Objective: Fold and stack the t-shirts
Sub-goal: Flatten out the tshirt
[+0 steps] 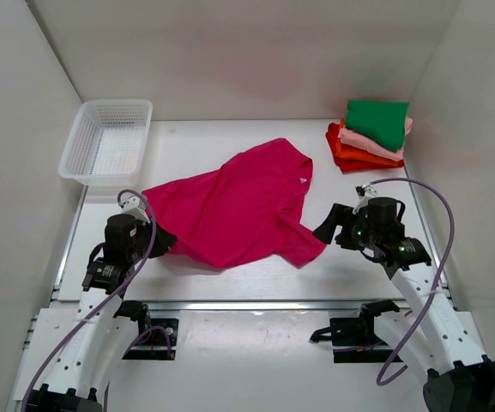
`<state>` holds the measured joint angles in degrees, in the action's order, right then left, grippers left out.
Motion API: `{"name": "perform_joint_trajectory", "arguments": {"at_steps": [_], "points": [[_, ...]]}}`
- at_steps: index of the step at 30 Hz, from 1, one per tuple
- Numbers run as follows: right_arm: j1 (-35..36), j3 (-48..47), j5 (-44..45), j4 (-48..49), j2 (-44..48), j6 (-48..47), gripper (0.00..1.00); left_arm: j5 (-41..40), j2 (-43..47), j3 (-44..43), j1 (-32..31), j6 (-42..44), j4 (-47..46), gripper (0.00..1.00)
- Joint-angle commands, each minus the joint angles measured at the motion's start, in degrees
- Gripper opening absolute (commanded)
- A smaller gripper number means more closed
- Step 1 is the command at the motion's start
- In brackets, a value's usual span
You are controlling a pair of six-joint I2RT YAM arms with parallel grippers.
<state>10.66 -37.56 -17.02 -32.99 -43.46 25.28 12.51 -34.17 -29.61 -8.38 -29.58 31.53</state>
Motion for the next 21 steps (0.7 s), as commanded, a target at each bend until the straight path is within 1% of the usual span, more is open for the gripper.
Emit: {"name": "perform_joint_trajectory", "arguments": {"at_steps": [1, 2, 4, 6, 7, 9, 10, 12, 14, 18, 21], "points": [[-1.24, 0.03, 2.70, -0.58, -3.36, -1.01, 0.74, 0.23, 0.60, -0.98, -0.14, 0.23, -0.07, 0.00], [-3.17, 0.73, 2.17, -0.15, -5.56, -2.67, 0.74, 0.06, 0.43, -1.07, -0.06, 0.49, -0.06, 0.00], [-4.41, 1.70, 2.51, 0.47, -9.07, -4.35, 0.70, 0.32, 0.60, -1.07, -0.14, -0.03, 0.02, 0.00], [-4.42, 1.96, 5.23, 1.79, -12.51, -6.64, 0.68, 0.76, 0.16, -0.89, -0.05, -0.03, -0.33, 0.00], [-5.11, 2.05, 6.20, 3.71, -14.44, -8.21, 0.64, 0.76, 0.33, -0.98, -0.14, 0.14, -0.33, 0.00], [-6.17, 3.02, 5.24, 7.05, -17.43, -10.41, 0.62, 0.67, 0.25, -1.24, -0.14, -0.12, -0.33, 0.00], [-6.17, 2.76, 5.15, 7.24, -19.71, -10.51, 0.61, 0.84, 0.25, -1.24, -0.06, -0.04, -0.41, 0.00], [-4.16, 2.49, 7.69, 8.03, -23.06, -11.39, 0.61, 0.32, -0.10, -1.42, -0.06, 0.14, -0.33, 0.00], [-0.48, 1.62, 12.07, 9.43, -26.83, -11.66, 0.62, 0.23, -0.10, -1.33, -0.14, 0.23, -0.41, 0.00], [1.64, 0.92, 13.67, 13.56, -32.46, -11.30, 0.64, 0.67, 0.24, -0.98, 0.03, -0.03, -0.68, 0.00], [3.66, -0.93, 17.00, 13.22, -36.77, -12.01, 0.64, 0.14, 0.51, -0.89, 0.21, 0.14, -0.41, 0.00]]}}
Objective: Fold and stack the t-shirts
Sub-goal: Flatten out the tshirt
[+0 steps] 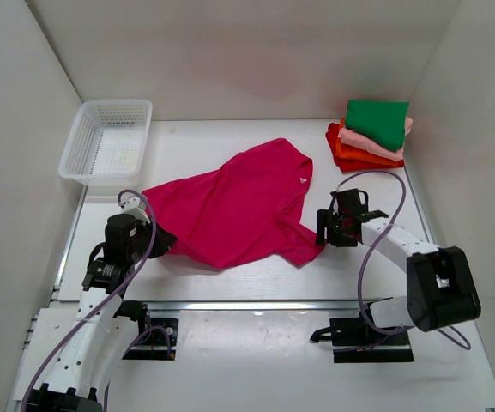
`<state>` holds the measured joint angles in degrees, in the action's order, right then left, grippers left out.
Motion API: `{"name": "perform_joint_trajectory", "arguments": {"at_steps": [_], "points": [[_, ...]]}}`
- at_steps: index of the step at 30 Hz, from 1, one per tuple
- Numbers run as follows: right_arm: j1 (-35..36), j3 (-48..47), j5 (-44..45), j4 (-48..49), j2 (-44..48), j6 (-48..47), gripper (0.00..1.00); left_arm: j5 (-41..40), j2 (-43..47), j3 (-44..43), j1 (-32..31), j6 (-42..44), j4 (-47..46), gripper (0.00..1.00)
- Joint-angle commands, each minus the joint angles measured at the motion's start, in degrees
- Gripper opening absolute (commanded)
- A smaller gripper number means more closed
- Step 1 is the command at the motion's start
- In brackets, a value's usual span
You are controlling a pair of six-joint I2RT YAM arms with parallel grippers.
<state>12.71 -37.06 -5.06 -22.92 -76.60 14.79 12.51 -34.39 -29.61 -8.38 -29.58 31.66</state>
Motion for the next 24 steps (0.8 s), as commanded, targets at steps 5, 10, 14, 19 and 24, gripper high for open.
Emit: {"name": "perform_joint_trajectory", "arguments": {"at_steps": [5, 10, 14, 19, 24], "points": [[3.72, -4.07, 8.31, 3.41, -8.47, -2.13, 0.61, 0.49, 0.47, -0.19, 0.12, 0.14, -0.98, 0.00], [5.22, -4.52, 9.10, 2.26, -10.33, -1.86, 0.41, -0.20, 0.64, -0.36, 0.21, 0.49, -0.63, 0.00], [3.21, -1.01, 3.86, 1.04, -6.74, -0.64, 0.33, 0.06, 0.90, -0.28, 0.38, 0.23, -0.37, 0.00], [3.99, -0.64, 3.47, -1.69, -2.50, -0.02, 0.42, 0.84, 1.08, -0.01, 0.29, -0.03, -0.89, 0.00], [5.83, -2.49, 4.97, -2.13, -6.89, -0.64, 0.46, 0.23, 1.78, -0.10, -0.14, -0.21, -0.03, 0.00]]}}
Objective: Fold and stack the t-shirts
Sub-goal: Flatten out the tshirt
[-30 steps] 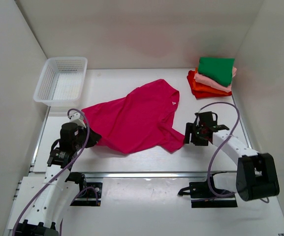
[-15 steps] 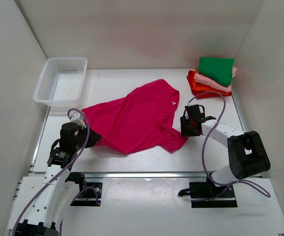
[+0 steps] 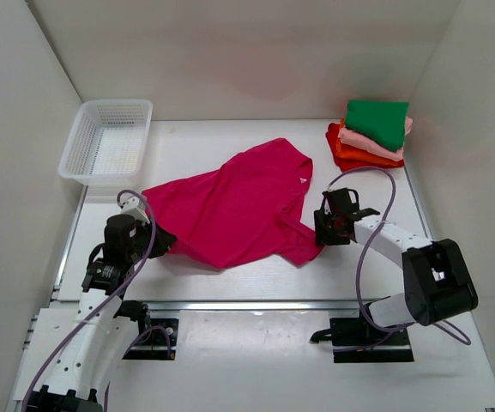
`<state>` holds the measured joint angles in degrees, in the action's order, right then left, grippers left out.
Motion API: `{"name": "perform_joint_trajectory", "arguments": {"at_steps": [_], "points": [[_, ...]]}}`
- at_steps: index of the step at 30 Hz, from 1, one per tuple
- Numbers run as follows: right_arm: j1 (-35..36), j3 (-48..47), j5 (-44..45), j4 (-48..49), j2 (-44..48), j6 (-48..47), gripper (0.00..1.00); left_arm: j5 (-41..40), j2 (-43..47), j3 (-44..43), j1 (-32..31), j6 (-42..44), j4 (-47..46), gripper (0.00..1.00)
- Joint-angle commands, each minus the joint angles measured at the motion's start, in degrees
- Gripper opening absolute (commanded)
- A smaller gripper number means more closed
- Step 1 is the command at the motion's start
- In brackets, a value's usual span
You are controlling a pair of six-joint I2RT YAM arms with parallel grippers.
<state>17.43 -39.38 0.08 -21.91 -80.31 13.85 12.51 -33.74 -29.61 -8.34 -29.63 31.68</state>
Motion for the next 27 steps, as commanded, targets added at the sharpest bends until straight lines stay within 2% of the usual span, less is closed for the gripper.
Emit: {"name": "perform_joint_trajectory", "arguments": {"at_steps": [1, 4, 6, 7, 8, 13, 16, 18, 19, 21, 22, 24, 27], "points": [[1.46, -0.35, 1.66, -2.96, -4.92, -0.04, 0.47, 0.06, 1.22, 0.07, 0.16, -0.25, 0.31, 0.00], [1.99, -1.84, 2.47, -2.26, -8.88, -0.48, 0.45, -0.03, 1.91, -0.37, -0.45, -0.08, 0.31, 0.00], [2.87, -3.07, 2.73, -2.96, -10.65, -0.31, 0.37, 0.32, 1.74, -0.71, -0.28, -0.08, 0.49, 0.00], [3.05, -3.68, 2.13, -3.92, -11.52, -0.49, 0.13, 0.06, 1.66, -0.63, -0.45, 0.01, 1.01, 0.00], [3.22, -5.00, 2.03, -6.02, -12.32, -0.57, 0.01, -0.47, 1.74, -0.80, -0.10, 0.01, 0.84, 0.00], [5.50, -12.82, 0.80, -15.69, -7.16, -1.19, 0.00, 0.06, 0.79, -1.77, 0.07, 0.01, 0.49, 0.00], [3.85, -25.11, 0.90, -20.36, 1.79, -2.50, 0.00, -0.91, -3.51, -8.96, 1.65, 2.64, 0.14, 0.00], [-0.53, -35.46, -4.00, -18.10, 9.00, -2.42, 0.00, -1.18, -10.08, -20.34, 5.15, 5.27, -0.38, 0.00], [-1.95, -39.86, -4.55, -16.86, 10.43, -2.16, 0.00, -0.91, -12.04, -23.88, 5.87, 5.89, -0.39, 0.00], [-7.21, -46.01, -10.95, -14.13, 13.16, -1.20, 0.00, -2.13, -19.23, -37.65, 6.75, 6.33, -0.13, 0.00], [-9.32, -50.06, -12.63, -12.82, 14.56, -0.41, 0.00, -2.93, -20.65, -41.02, 6.32, 6.77, 0.22, 0.00], [-14.14, -54.73, -18.34, -10.97, 18.06, 1.26, 0.00, -5.21, -24.78, -52.43, 6.67, 6.43, 0.57, 0.00], [-23.46, -60.62, -23.01, -7.54, 22.82, 4.25, 0.00, -7.05, -26.73, -62.90, 8.25, 7.12, 2.23, 0.00]]}}
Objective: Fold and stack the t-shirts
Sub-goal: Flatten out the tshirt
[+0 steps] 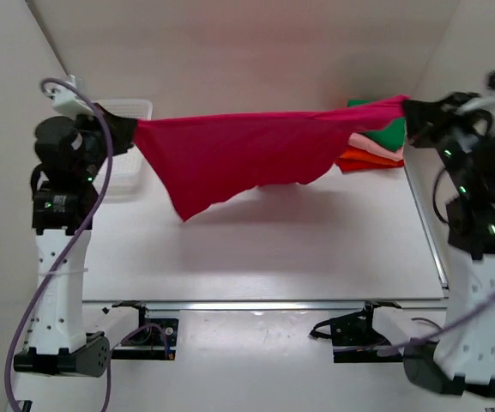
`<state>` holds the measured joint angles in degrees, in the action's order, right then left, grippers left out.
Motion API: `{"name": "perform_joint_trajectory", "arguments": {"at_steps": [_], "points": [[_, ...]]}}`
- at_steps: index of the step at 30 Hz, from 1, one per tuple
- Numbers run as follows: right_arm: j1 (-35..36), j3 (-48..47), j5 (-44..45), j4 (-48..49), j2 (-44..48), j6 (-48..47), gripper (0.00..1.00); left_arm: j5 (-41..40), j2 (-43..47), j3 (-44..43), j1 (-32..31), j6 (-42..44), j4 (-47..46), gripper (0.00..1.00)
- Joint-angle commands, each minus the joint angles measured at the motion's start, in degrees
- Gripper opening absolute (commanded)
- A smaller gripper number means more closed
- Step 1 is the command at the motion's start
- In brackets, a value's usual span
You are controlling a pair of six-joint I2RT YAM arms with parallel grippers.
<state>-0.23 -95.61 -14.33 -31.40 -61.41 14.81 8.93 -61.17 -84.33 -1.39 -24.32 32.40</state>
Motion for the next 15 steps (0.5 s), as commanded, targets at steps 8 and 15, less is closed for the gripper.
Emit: {"name": "perform_joint_trajectory", "arguments": {"at_steps": [8, 15], "points": [[-0.21, -13.38, -5.27, 1.60, 6.91, 3.47, 0.00, -11.03, 5.27, -16.73, -4.40, 3.57, 1.17, 0.00], [-0.90, -10.83, -11.95, 1.96, 1.65, 5.67, 0.00, -6.84, 1.33, -18.49, -4.78, 3.92, 4.94, 0.02]]}}
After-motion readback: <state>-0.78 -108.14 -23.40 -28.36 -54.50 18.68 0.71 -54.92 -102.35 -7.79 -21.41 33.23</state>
